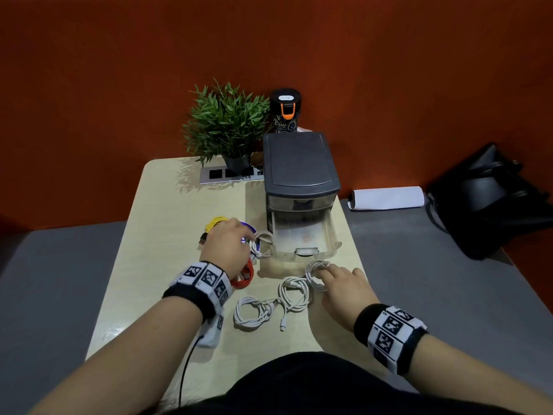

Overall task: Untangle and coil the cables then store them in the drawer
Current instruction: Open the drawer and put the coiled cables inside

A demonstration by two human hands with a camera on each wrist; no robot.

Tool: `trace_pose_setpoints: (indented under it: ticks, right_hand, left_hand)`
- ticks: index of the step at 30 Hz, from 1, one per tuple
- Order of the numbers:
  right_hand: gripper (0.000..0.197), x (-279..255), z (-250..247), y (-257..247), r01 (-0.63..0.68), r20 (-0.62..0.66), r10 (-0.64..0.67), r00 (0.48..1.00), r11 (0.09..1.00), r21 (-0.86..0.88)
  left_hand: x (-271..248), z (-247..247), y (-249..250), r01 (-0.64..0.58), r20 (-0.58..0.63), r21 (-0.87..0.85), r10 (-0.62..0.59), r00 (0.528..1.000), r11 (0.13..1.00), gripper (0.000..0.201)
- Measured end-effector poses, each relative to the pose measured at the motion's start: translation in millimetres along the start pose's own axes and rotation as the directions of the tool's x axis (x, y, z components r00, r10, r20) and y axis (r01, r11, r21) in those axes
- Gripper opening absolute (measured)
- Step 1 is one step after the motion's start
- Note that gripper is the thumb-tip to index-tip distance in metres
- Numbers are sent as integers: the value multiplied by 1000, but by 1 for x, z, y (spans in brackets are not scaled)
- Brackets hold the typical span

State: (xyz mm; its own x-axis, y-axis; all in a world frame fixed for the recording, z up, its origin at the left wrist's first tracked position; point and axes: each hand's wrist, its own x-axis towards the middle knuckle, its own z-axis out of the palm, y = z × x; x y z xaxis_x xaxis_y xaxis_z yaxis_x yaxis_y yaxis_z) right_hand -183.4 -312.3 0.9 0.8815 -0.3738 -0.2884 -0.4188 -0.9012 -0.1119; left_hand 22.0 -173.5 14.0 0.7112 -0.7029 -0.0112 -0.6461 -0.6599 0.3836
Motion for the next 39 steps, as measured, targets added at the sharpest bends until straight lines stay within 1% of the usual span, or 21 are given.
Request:
trace_pose_setpoints:
  ticks: [2,4,6,8,11,14,15,16,18,21,24,25,26,27,29,30,32,33,34,36,39]
  right_hand:
    - [44,3,3,2,-16,29,17,999,1000,-16]
    - [39,6,8,4,-13,44,15,999,999,-42]
    - [33,7,13,5,-16,53,19,998,998,-62]
    - [30,6,18,6,-20,46,23,999,998,-59]
    - [27,1,21,7,-7,15,7,1000,1000,-6]
    - [18,-4,18,9,14,-75,-8,997,997,69]
    - [18,-6,13,9,9,-69,-2,998,995,97]
    - [20,-9,7,9,12,-66,-3,998,991,133]
    - [20,-14,-6,11,42,-68,-29,997,979,201]
    - [18,-22,-30,7,136,-87,-121,989,971,198]
    - [14,-26,-52,2,211,-139,-184,973,954,215]
    - [13,-27,-59,1,217,-148,-188,971,951,219]
    - [12,-27,-64,2,221,-151,-191,970,950,220]
    - [11,-27,-69,2,228,-153,-197,968,947,225]
    - [8,-26,-76,5,250,-171,-211,962,934,255]
    - [5,-26,-79,7,255,-176,-213,961,928,271]
    - [3,-23,-83,9,243,-184,-195,963,925,292]
    - [3,-21,-84,11,235,-189,-185,964,925,297]
    - [3,-19,-85,12,226,-194,-172,966,926,302]
    - [4,-17,-86,15,205,-191,-151,970,930,306]
    - [3,-18,-88,19,182,-190,-124,974,927,327]
  left_hand:
    - [-2,12,-1,-44,150,155,21,988,987,31]
    - [-4,23,2,-100,207,234,51,977,967,37]
    - [-5,30,7,-130,230,329,55,972,935,41]
    - [-5,35,11,-146,237,410,50,970,900,39]
    - [-3,39,12,-162,228,466,59,972,870,34]
    - [-1,42,12,-210,240,506,97,966,837,31]
    - [-1,42,13,-222,236,503,114,965,835,32]
    - [0,41,12,-218,215,481,127,968,849,32]
    - [0,36,10,-160,138,396,114,984,904,31]
    - [2,22,5,-46,22,241,42,999,969,26]
    - [0,8,0,31,-145,70,-21,989,997,17]
    - [-2,4,0,26,-209,15,-22,978,1000,14]
    - [-4,-1,2,-4,-273,-13,0,962,1000,12]
    - [-7,-5,6,-55,-325,-8,49,945,998,13]
    - [-10,-12,19,-197,-376,61,205,904,979,19]
    - [-11,-14,27,-275,-375,100,292,880,956,23]
    - [-11,-13,40,-416,-339,183,454,824,891,23]
    - [-9,-10,45,-461,-299,220,509,807,860,24]
    - [-7,-7,48,-491,-251,245,544,801,836,25]
    - [-1,0,52,-514,-152,268,563,812,815,27]
    - [5,8,54,-482,-2,315,508,861,818,21]
